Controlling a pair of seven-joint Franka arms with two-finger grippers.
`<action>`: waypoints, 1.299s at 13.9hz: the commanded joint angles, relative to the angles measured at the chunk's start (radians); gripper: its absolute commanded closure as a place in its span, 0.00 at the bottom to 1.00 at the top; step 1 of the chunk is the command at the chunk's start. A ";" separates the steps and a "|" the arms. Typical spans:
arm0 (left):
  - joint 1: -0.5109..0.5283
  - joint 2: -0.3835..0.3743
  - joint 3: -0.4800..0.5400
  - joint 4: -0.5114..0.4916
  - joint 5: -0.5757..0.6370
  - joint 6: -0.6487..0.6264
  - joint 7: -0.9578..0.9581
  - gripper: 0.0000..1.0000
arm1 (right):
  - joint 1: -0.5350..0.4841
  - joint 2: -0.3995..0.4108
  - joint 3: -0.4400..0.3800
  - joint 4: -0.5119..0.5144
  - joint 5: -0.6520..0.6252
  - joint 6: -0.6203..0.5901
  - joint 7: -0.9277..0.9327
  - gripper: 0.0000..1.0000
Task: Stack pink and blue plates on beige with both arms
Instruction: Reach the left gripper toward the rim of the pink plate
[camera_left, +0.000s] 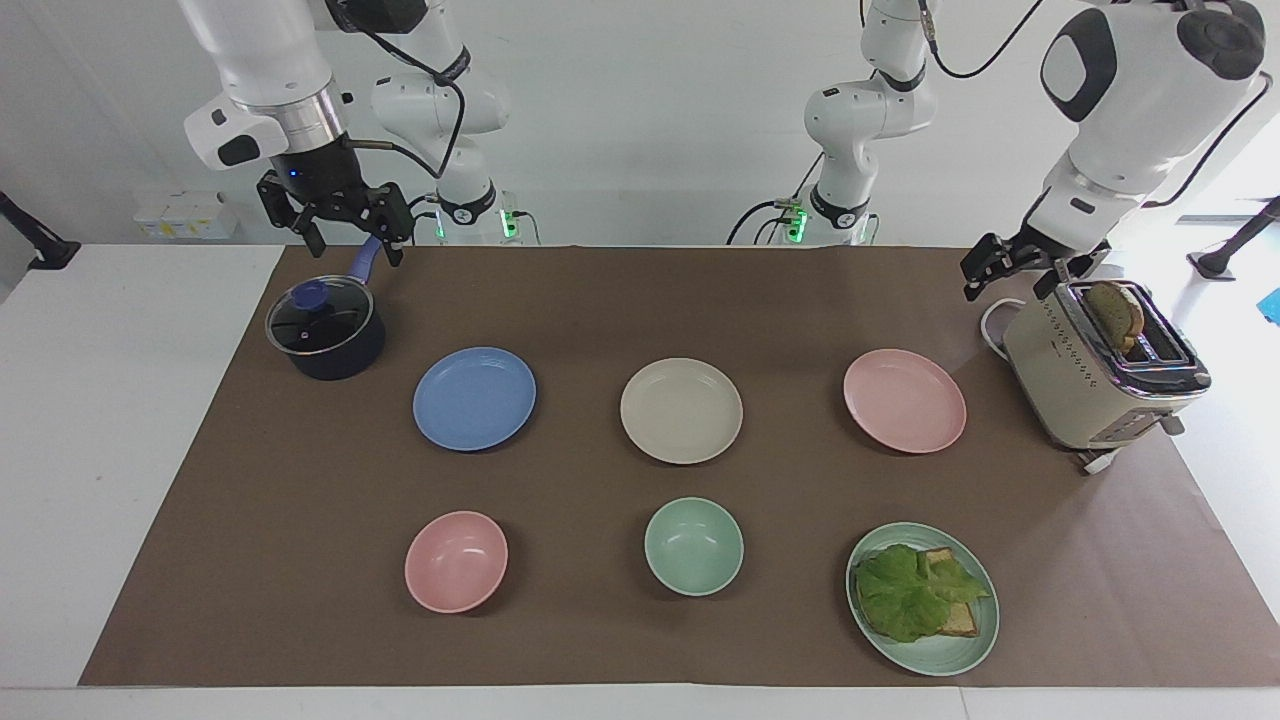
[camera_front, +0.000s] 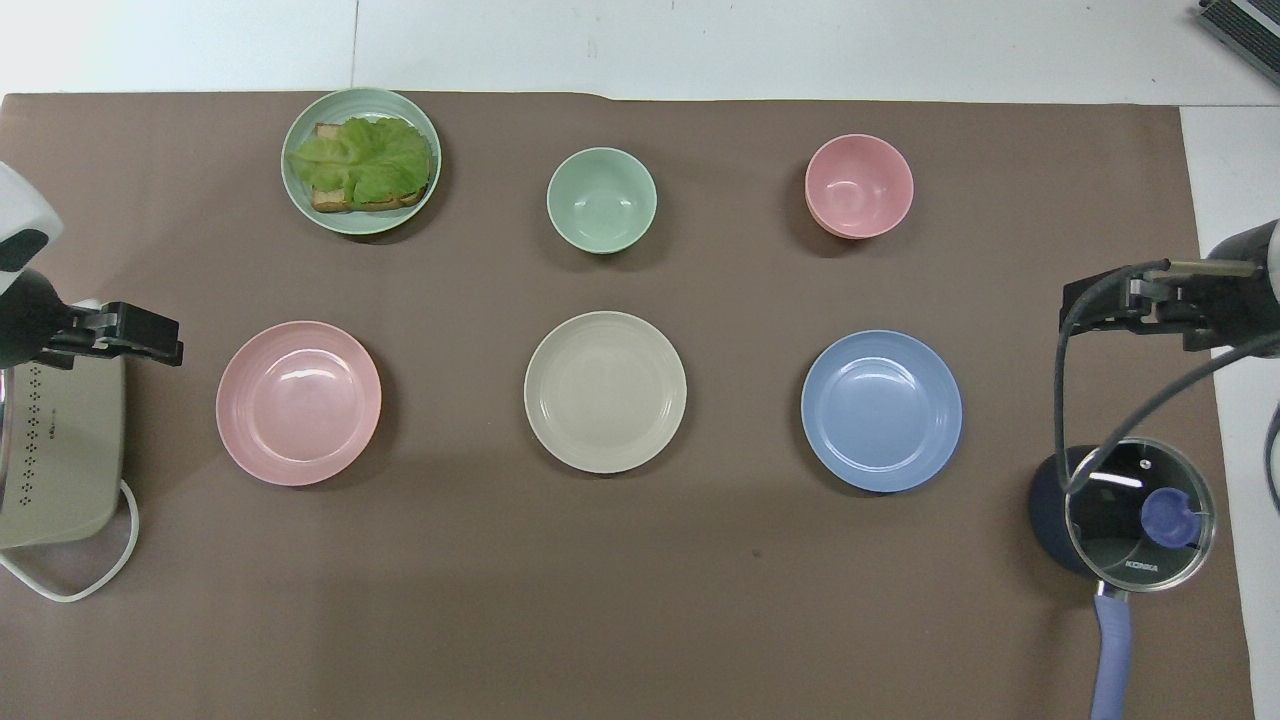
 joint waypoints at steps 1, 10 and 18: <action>0.025 -0.013 -0.001 -0.097 0.006 0.099 0.009 0.00 | -0.011 -0.019 0.003 -0.017 0.011 -0.005 0.012 0.00; 0.068 0.134 0.002 -0.198 0.006 0.305 -0.067 0.00 | -0.020 -0.019 -0.002 -0.017 0.011 -0.005 0.007 0.00; 0.124 0.141 0.001 -0.385 0.005 0.465 -0.210 0.00 | -0.021 -0.019 0.000 -0.017 0.011 -0.005 0.007 0.00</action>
